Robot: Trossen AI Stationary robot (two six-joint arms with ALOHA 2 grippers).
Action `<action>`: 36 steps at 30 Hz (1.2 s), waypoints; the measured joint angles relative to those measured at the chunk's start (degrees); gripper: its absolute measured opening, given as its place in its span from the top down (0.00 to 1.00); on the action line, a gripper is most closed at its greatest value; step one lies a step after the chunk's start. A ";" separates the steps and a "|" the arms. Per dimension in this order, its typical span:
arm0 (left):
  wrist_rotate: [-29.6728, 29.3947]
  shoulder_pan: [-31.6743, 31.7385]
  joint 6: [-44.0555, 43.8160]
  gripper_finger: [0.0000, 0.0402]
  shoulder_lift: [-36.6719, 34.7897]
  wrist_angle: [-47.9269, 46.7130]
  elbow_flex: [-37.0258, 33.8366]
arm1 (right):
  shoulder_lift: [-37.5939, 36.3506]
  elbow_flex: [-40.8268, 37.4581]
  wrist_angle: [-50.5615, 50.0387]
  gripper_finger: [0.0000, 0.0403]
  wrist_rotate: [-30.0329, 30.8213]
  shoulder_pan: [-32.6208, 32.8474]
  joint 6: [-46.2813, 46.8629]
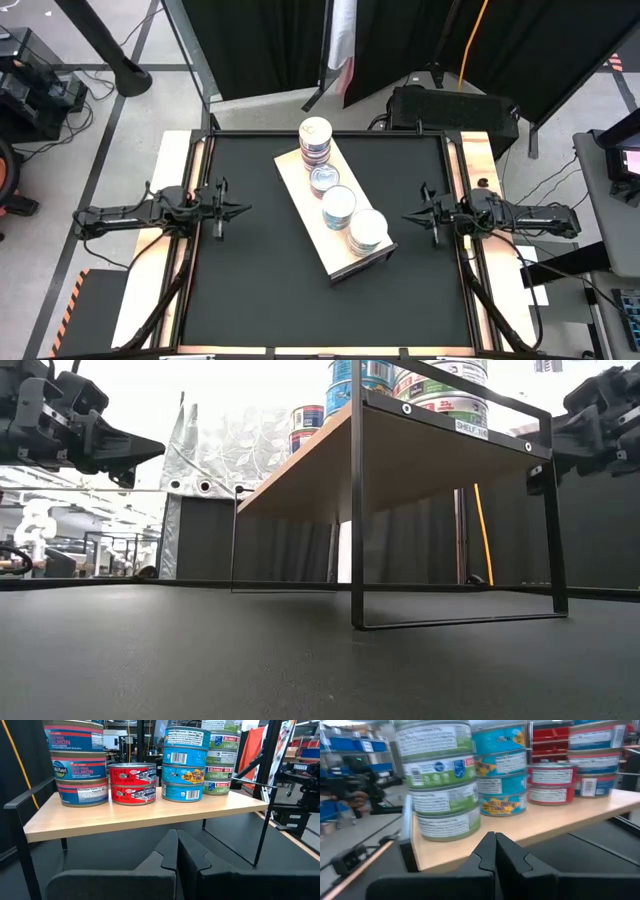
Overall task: Stack canned seafood by type on shelf
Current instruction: Return to Home Position
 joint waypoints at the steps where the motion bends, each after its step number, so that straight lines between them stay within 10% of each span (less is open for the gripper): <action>1: -0.02 0.00 -0.64 1.00 0.00 -0.02 0.00 | 0.06 0.11 -0.37 1.00 0.73 0.00 -0.05; 36: -0.25 -0.50 -4.47 1.00 0.28 -0.03 -0.07 | 0.20 -0.17 0.15 1.00 3.09 -0.27 -1.08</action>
